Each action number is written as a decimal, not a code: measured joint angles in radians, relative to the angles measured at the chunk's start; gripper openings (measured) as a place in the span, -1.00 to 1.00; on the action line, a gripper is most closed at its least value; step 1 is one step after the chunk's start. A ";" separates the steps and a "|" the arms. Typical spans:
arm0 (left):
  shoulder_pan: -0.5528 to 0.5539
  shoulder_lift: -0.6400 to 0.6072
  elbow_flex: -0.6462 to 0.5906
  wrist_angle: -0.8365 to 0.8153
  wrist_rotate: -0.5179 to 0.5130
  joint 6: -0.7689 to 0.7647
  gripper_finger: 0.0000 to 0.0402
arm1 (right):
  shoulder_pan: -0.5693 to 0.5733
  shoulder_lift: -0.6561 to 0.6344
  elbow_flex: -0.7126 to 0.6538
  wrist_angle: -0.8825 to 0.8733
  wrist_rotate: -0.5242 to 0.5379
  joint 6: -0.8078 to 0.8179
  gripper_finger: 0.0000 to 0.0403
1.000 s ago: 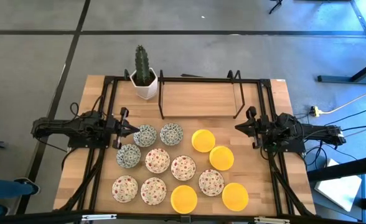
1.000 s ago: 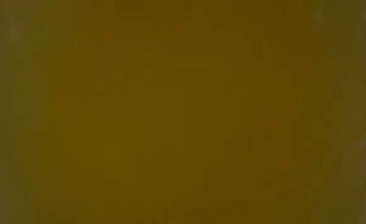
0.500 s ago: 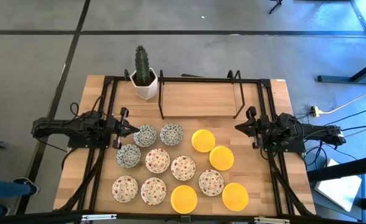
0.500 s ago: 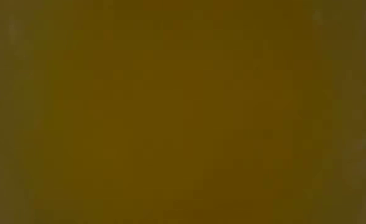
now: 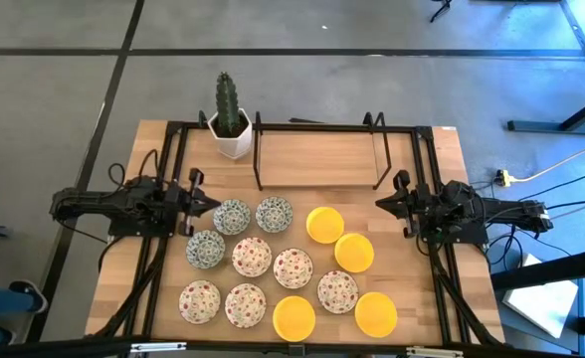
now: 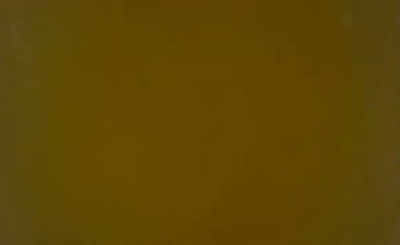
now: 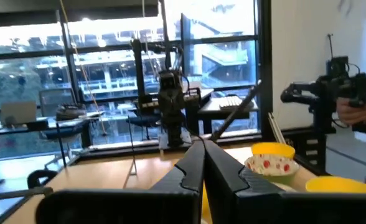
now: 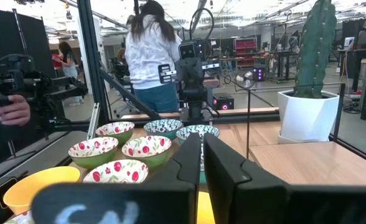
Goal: Pick & Place Mini bowls
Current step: Put the green printed bowl on the shelf
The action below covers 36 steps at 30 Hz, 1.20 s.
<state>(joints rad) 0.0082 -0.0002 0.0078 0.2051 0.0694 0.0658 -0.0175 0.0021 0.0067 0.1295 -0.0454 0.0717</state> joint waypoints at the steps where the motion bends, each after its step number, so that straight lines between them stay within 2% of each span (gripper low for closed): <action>1: 0.000 0.000 0.000 0.013 -0.002 0.000 -0.98 | 0.000 0.000 0.000 0.000 0.000 -0.001 -0.89; 4: 0.000 0.000 0.000 0.028 -0.013 0.000 -0.98 | 0.000 0.000 0.000 0.002 0.000 -0.004 -0.89; 11: 0.000 0.000 0.000 0.031 -0.152 -0.033 -0.98 | 0.000 0.002 0.000 -0.001 0.000 0.003 -0.89; 15: 0.000 0.000 0.000 0.031 -0.193 -0.051 -0.98 | 0.000 0.002 0.000 -0.004 0.000 0.000 -0.89; 29: 0.000 0.000 0.000 0.069 -0.200 -0.157 -0.98 | 0.000 0.002 0.000 -0.092 0.000 -0.001 -0.89; 36: 0.000 0.000 0.000 0.053 -0.202 -0.158 -0.98 | 0.000 0.002 0.000 -0.101 0.000 -0.001 -0.89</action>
<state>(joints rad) 0.0082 -0.0002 0.0082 0.2583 -0.1331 -0.0922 -0.0174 0.0040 0.0067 0.0284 -0.0456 0.0708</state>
